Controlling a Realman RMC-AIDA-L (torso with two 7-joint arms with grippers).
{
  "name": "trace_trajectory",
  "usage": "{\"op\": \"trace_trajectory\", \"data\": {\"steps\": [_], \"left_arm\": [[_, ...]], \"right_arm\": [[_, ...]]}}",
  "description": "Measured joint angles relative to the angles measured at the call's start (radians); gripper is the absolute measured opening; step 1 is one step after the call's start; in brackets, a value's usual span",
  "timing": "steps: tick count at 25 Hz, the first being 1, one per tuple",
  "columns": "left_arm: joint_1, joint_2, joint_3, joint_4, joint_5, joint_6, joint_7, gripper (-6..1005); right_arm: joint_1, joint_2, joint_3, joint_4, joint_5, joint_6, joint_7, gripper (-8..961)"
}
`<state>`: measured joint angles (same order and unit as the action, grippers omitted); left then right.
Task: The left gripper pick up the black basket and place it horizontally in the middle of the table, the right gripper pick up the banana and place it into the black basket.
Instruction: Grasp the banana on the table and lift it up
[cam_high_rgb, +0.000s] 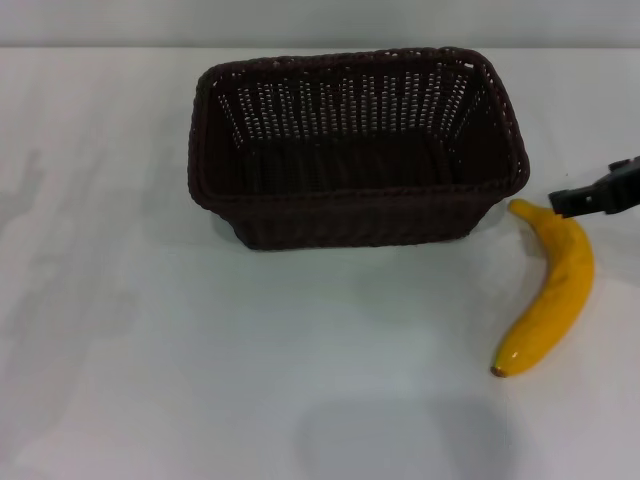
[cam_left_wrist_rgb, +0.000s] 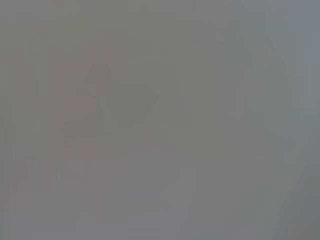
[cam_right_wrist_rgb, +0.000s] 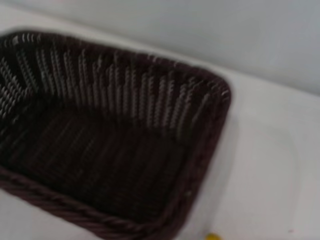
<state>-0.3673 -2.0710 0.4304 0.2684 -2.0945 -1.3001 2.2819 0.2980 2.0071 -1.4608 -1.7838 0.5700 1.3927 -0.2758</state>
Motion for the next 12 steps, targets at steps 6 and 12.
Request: {"op": "trace_trajectory", "data": {"steps": [6, 12], "left_arm": [[-0.008, 0.002, -0.002, 0.0, -0.001, 0.001, 0.004, 712], [-0.01, -0.001, -0.001, -0.006, -0.001, 0.01, 0.015, 713]], "right_arm": [[0.025, 0.001, -0.11, 0.027, -0.106, -0.008, 0.1, 814], [0.027, 0.003, -0.139, 0.125, -0.094, -0.088, 0.101, 795]]}}
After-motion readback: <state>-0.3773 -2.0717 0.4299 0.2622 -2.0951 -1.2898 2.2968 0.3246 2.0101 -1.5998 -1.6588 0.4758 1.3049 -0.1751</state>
